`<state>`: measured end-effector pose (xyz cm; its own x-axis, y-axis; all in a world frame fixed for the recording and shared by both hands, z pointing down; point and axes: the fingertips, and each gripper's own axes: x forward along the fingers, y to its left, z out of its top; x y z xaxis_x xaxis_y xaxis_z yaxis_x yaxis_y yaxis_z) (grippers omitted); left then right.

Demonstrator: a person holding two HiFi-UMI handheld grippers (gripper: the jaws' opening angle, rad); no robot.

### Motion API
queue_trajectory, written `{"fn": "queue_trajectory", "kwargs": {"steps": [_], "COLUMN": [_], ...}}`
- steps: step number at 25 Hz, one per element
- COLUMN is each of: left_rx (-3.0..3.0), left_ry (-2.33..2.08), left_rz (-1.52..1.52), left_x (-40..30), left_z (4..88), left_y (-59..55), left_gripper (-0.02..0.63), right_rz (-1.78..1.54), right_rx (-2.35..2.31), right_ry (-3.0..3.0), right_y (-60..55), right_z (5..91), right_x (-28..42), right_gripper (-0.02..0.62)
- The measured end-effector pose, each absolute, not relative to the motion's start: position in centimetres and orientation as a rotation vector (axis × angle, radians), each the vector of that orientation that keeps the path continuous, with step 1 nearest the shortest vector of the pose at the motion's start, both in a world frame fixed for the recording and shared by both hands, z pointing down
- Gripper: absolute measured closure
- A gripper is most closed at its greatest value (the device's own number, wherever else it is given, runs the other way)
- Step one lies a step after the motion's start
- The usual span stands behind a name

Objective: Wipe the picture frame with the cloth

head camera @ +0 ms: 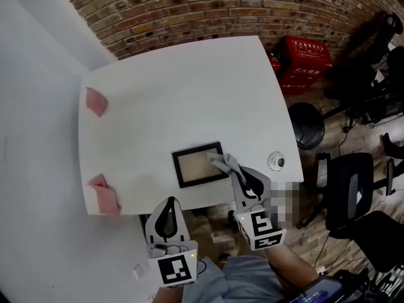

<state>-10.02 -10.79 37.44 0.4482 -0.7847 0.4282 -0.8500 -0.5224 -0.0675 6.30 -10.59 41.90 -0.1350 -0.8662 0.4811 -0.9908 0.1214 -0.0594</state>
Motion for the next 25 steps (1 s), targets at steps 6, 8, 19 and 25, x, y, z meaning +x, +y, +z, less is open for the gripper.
{"fn": "queue_trajectory", "kwargs": {"steps": [6, 8, 19, 25], "left_rx": [2.476, 2.453, 2.360, 2.340], "left_ry": [-1.543, -1.561, -1.563, -1.526], "left_rz": [0.608, 0.612, 0.675, 0.707], "left_x": [-13.9, -15.1, -19.6, -20.2], "left_z": [36.9, 37.1, 40.1, 42.1], "left_y": [-11.8, -12.2, -14.4, -14.9], "left_gripper": [0.597, 0.597, 0.597, 0.597], "right_rz": [0.512, 0.524, 0.637, 0.669], "right_rx": [1.732, 1.702, 1.581, 1.553], "right_ry": [-2.168, -2.191, -2.208, -2.179], "right_y": [-13.4, -14.1, -16.3, -16.4], "right_z": [41.1, 41.3, 45.2, 47.4], "right_x": [1.9, 0.3, -5.8, -6.9], "right_gripper": [0.563, 0.563, 0.563, 0.563]}}
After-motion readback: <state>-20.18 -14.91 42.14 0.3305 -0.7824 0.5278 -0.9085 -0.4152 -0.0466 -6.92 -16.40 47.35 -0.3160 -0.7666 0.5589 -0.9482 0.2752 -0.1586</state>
